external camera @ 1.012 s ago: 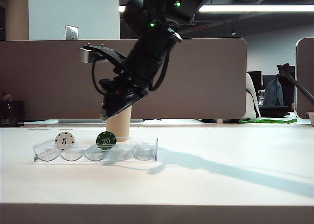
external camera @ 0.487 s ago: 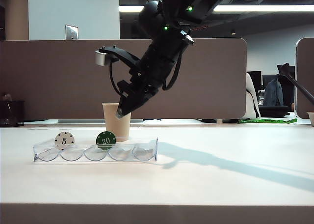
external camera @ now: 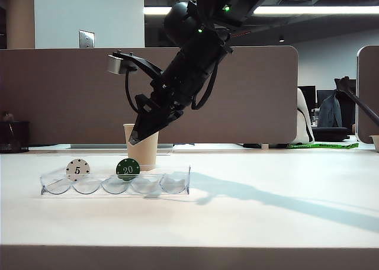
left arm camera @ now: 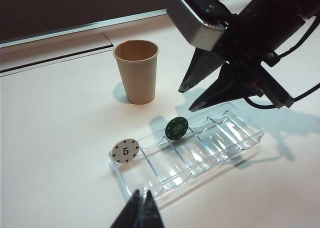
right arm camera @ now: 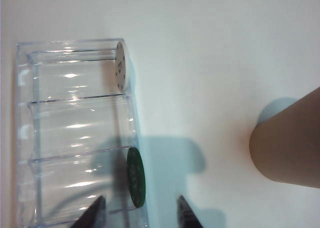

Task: Pick up the chip with the greater value and put it into the paper cup.

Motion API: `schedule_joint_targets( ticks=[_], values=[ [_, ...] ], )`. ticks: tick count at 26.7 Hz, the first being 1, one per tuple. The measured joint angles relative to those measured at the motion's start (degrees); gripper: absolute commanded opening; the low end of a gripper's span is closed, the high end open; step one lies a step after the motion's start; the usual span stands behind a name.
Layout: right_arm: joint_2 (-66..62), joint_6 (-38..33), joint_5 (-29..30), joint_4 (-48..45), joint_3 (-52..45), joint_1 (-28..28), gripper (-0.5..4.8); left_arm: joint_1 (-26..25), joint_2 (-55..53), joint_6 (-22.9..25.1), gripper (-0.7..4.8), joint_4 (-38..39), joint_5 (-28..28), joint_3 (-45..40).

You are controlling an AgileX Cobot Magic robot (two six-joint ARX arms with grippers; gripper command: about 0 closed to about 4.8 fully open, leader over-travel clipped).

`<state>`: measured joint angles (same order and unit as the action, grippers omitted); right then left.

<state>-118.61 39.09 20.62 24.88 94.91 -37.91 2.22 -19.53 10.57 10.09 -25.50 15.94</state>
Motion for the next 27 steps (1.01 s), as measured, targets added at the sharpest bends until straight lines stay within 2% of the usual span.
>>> schedule_joint_targets(
  ticks=[14, 27],
  values=[
    [-1.99, 0.0, 3.02, -1.03, -0.02, -0.13, 1.84, 0.0, 0.0, 0.0, -0.01, 0.0, 0.0, 0.0],
    [-5.07, 0.0, 2.75, -5.11, 0.0, -0.26, 1.83, 0.0, 0.0, 0.0, -0.01, -0.02, 0.0, 0.0]
  ],
)
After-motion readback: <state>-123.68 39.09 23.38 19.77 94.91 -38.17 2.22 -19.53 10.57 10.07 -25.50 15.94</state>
